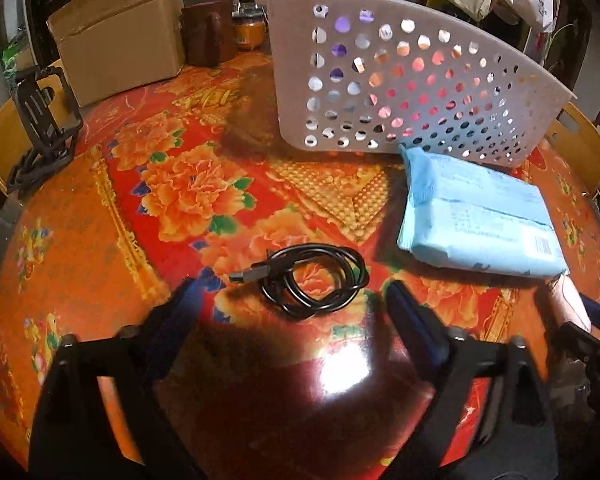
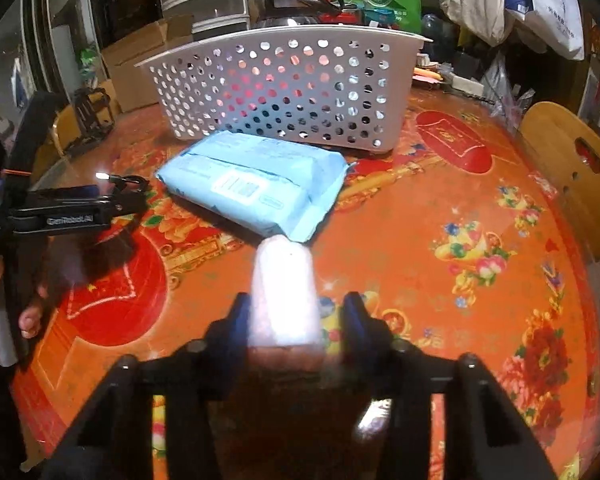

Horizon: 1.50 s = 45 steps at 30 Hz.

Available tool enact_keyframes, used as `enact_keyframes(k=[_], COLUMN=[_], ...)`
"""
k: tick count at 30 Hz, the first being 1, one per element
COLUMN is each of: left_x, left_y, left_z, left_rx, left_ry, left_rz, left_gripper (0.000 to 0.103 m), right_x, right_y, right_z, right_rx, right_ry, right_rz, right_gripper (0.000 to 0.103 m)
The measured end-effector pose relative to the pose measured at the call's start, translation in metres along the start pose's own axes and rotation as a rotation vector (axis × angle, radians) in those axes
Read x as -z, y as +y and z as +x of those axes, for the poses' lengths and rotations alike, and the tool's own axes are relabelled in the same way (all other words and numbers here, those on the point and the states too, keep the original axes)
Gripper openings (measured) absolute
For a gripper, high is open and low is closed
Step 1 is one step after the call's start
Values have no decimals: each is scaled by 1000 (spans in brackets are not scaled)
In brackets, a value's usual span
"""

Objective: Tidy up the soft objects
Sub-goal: 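Close the right gripper on the white rolled sock while the left gripper closes on the black cable, then carry the sock with the right gripper toward the basket while the left gripper lifts the cable over it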

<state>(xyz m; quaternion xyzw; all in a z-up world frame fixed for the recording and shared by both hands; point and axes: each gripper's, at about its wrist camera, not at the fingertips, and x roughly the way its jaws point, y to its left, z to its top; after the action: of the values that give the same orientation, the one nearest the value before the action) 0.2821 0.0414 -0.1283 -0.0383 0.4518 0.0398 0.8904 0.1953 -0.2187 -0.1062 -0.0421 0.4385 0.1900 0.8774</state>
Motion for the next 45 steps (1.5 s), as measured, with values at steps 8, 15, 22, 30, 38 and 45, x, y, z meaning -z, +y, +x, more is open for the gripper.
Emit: enact_keyframes(k=[8, 15, 22, 30, 38, 45], left_x=[4, 9, 10, 11, 12, 15], left_y=[7, 17, 9, 14, 14, 11], left_z=[-13, -25, -37, -41, -50, -58], left_rx=[47, 31, 24, 43, 64, 62], left_ry=[-30, -87, -140, -145, -183, -210], left_rz=[-34, -65, -21, -49, -45, -27], left_gripper=[51, 51, 51, 51, 51, 51], right_x=[0, 0, 1, 1, 6, 5], right_y=[2, -4, -5, -6, -5, -12], right_z=[0, -7, -20, -24, -39, -45], right_rx=[-19, -65, -79, -82, -88, -85], right_ry=[-3, -42, -107, -131, -218, -241], right_rz=[-7, 25, 38, 52, 61, 75], right_gripper=[32, 32, 31, 31, 31, 31])
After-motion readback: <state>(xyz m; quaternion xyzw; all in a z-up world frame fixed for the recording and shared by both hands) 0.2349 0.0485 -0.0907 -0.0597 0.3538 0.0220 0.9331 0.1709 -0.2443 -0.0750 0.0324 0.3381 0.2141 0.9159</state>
